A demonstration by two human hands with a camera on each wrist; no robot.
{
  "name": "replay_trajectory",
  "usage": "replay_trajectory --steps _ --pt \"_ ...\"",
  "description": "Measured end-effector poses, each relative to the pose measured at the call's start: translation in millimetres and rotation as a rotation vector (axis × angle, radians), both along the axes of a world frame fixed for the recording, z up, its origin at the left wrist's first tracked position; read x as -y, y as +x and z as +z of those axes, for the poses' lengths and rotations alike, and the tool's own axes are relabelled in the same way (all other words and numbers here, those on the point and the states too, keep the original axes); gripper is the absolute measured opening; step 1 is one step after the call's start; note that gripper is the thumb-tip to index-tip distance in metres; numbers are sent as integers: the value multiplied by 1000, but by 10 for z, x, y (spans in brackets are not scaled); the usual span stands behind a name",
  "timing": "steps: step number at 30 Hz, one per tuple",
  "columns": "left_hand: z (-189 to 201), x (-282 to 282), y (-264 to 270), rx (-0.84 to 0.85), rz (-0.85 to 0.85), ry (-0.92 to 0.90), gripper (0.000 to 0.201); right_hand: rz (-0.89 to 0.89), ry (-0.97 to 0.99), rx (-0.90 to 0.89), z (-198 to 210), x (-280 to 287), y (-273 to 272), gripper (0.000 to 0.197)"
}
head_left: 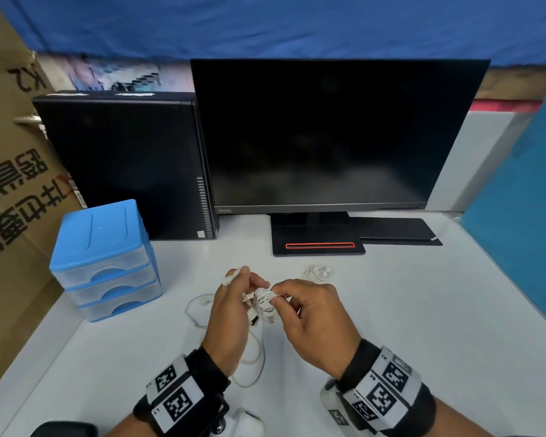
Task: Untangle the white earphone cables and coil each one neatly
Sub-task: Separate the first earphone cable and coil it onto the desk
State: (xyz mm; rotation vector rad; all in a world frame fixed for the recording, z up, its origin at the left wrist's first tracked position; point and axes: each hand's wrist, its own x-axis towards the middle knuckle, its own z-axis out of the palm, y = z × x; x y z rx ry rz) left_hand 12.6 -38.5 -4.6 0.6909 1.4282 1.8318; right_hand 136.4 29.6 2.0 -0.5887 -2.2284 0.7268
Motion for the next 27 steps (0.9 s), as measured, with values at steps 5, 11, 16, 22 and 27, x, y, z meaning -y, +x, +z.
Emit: replay_trajectory --steps 5,11,16,22,27 --pt "83 7 -90 -94 -161 -65 43 -14 38 49 -10 -12 3 15" --pt "15 -9 -219 -84 -310 -279 32 42 50 144 -10 49 0 17" --pt "-21 -29 -144 188 -342 -337 40 12 -174 206 -62 6 -13 14" --pt "-69 -13 -163 58 -227 -359 23 -11 -283 210 -123 -28 -17 15" --pt "-105 1 -142 53 -157 -278 13 -42 -355 185 -149 -78 -20 14"
